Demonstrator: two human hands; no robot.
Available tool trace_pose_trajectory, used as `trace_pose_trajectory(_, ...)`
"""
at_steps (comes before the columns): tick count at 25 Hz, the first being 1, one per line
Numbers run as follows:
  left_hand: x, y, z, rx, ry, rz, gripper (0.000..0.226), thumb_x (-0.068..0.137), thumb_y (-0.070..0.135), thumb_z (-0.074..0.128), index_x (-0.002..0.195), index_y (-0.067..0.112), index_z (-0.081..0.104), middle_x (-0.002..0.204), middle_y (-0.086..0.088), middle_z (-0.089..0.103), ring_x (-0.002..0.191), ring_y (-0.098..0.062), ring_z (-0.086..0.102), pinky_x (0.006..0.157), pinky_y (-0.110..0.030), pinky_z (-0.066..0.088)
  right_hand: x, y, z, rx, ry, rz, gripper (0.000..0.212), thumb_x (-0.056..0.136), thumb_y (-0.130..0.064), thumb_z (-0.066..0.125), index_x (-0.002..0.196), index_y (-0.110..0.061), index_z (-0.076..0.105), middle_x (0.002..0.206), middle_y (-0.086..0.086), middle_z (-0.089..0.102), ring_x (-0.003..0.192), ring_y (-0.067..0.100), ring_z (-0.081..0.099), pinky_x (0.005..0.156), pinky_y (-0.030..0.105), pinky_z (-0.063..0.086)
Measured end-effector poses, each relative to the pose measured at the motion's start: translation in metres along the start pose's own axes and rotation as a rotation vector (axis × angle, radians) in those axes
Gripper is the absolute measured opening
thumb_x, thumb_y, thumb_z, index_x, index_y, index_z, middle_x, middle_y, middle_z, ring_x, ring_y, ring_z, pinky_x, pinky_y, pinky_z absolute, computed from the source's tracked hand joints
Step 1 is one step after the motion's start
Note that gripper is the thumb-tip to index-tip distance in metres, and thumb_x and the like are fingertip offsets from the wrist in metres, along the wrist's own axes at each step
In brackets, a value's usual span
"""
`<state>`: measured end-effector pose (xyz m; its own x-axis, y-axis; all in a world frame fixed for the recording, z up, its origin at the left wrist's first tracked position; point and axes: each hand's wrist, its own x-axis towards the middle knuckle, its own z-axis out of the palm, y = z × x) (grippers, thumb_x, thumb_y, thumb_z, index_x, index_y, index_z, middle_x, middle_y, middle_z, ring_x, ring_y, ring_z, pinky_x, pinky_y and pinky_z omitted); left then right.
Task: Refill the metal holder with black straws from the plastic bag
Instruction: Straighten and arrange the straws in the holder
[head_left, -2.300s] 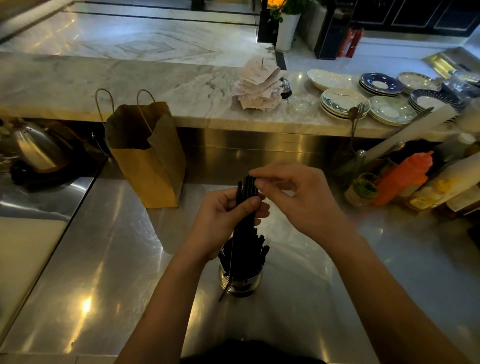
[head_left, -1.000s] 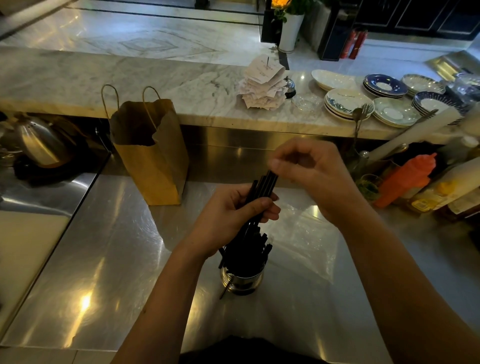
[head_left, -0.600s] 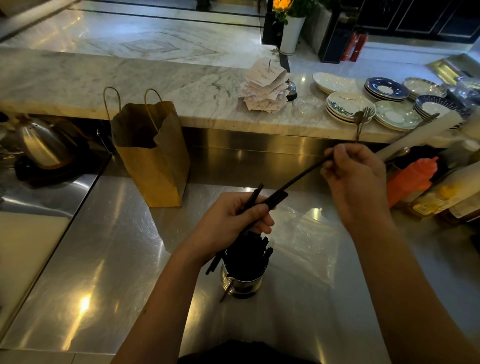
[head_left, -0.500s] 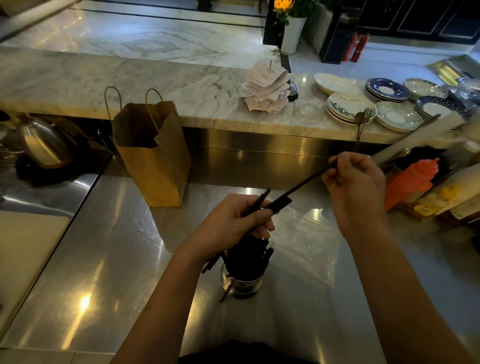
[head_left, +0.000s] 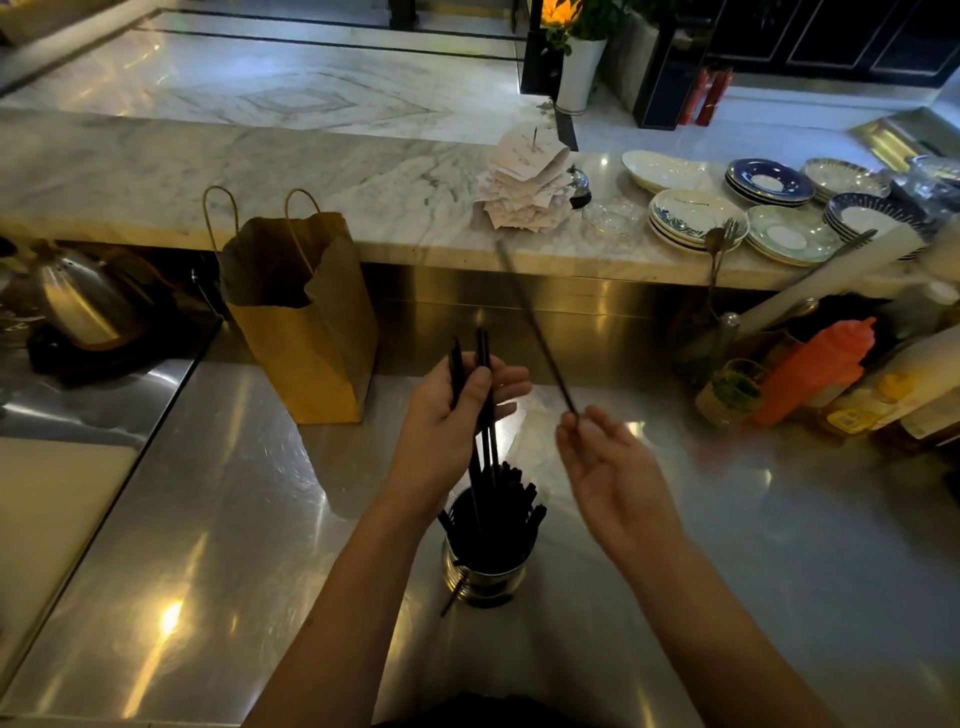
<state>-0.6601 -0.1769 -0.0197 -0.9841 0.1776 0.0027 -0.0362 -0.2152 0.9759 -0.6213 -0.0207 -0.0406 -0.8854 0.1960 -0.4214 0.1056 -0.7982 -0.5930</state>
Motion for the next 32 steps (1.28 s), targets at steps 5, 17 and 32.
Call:
trace_pose_trajectory(5, 0.003, -0.001, 0.005, 0.084, 0.103, 0.132, 0.021, 0.104, 0.01, 0.037, 0.117, 0.002, 0.051, 0.113, -0.006, 0.072, 0.108, -0.016, 0.068, 0.097, -0.038, 0.052, -0.014, 0.032, 0.0, -0.398, -0.063, -0.044, 0.015, 0.088, 0.008, 0.057, 0.099, 0.001, 0.064, 0.086, 0.015, 0.069, 0.084, 0.028, 0.071, 0.079, 0.034, 0.059)
trace_pose_trajectory(17, -0.002, 0.0, 0.008, 0.144, 0.088, 0.144, 0.023, 0.104, 0.009, 0.037, 0.111, 0.014, 0.058, 0.076, 0.006, 0.059, 0.065, -0.005, 0.054, 0.065, -0.018, 0.048, -0.014, 0.009, 0.01, -1.297, -0.281, -0.187, 0.01, 0.092, -0.013, 0.062, 0.097, -0.021, 0.065, 0.091, 0.001, 0.069, 0.07, 0.016, 0.072, 0.057, 0.02, 0.053)
trace_pose_trajectory(32, -0.01, 0.006, 0.01, 0.201, -0.116, 0.168, 0.022, 0.102, 0.006, 0.041, 0.101, 0.012, 0.061, 0.08, 0.005, 0.066, 0.065, -0.008, 0.057, 0.064, -0.02, 0.047, 0.0, -0.054, 0.076, -1.491, -0.451, -0.845, 0.018, 0.086, -0.015, 0.068, 0.103, -0.02, 0.073, 0.096, -0.009, 0.065, 0.089, 0.003, 0.063, 0.082, 0.014, 0.051)
